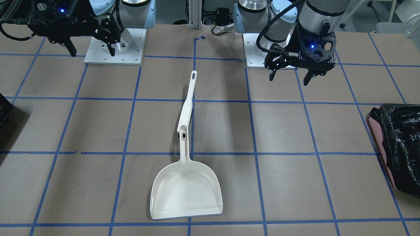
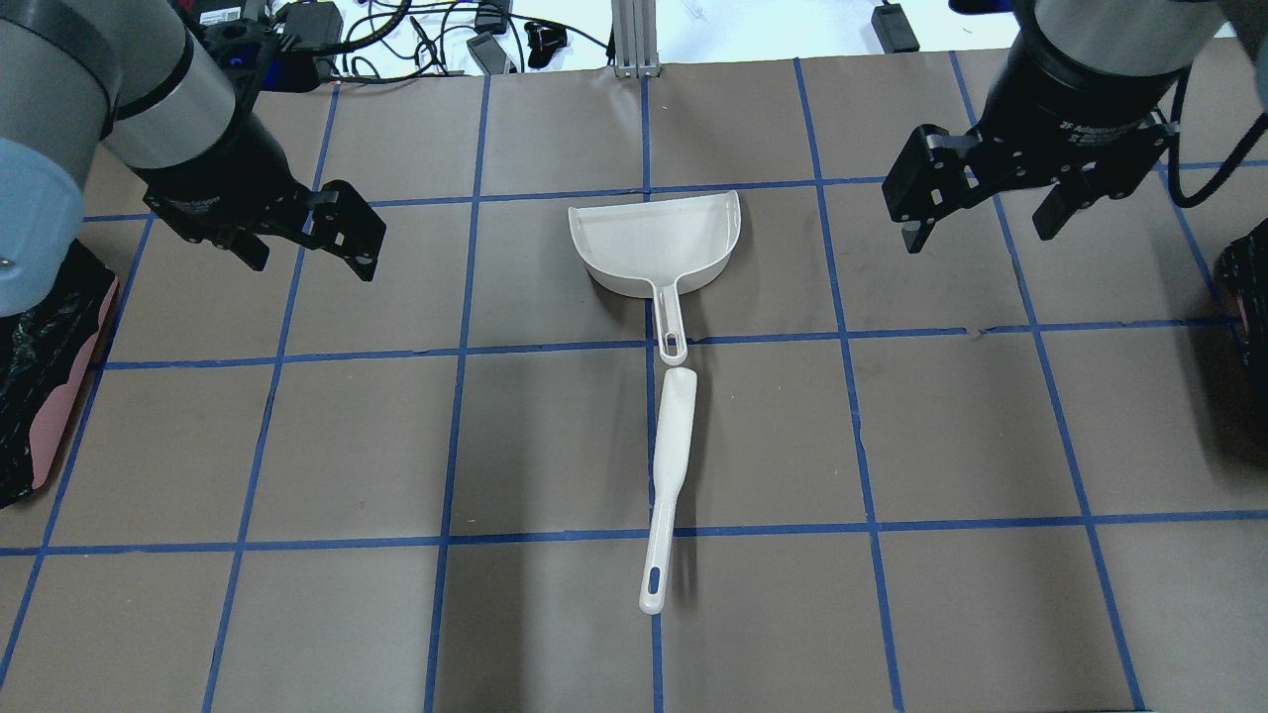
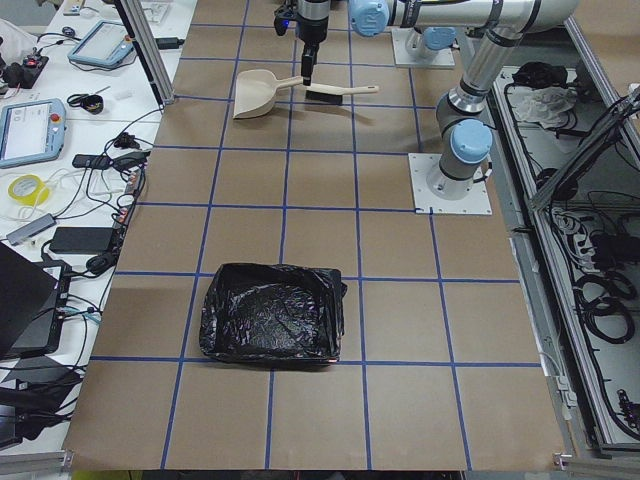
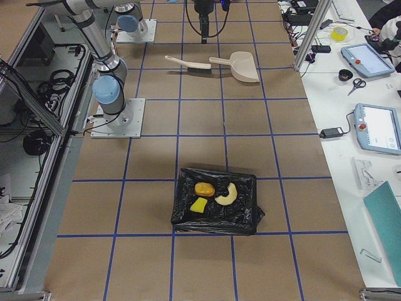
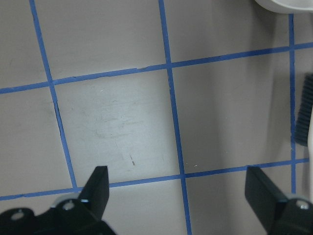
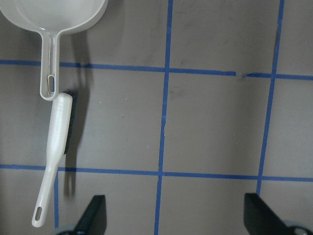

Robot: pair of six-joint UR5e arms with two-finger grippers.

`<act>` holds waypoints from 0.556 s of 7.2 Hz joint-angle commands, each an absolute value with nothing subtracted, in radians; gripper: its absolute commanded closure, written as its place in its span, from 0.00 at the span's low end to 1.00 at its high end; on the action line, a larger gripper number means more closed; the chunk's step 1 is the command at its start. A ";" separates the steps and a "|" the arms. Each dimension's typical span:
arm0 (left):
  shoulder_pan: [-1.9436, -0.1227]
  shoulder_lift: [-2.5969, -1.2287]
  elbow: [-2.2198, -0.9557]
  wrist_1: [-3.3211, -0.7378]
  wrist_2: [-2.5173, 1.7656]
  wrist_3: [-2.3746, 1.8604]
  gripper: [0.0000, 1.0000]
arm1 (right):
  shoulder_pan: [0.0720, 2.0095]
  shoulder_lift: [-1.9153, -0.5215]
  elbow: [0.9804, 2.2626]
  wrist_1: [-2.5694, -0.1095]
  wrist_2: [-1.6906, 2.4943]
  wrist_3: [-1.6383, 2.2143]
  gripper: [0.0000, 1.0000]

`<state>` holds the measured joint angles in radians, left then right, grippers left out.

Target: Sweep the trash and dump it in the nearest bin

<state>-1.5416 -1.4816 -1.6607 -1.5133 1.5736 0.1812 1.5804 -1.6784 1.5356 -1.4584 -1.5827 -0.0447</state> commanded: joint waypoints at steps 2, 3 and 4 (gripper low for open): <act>-1.542 -1.470 -1.663 -1.516 1.574 0.192 0.00 | 1.582 -1.680 1.537 -1.496 -1.577 -0.021 0.00; -1.543 -1.470 -1.664 -1.516 1.574 0.192 0.00 | 1.582 -1.681 1.537 -1.494 -1.572 -0.023 0.00; -1.542 -1.468 -1.664 -1.516 1.575 0.192 0.00 | 1.580 -1.683 1.537 -1.488 -1.571 -0.025 0.00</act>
<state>-1.5424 -1.4696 -1.6636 -1.5155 1.5741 0.1915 1.5812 -1.6812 1.5370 -1.4927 -1.5742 -0.0235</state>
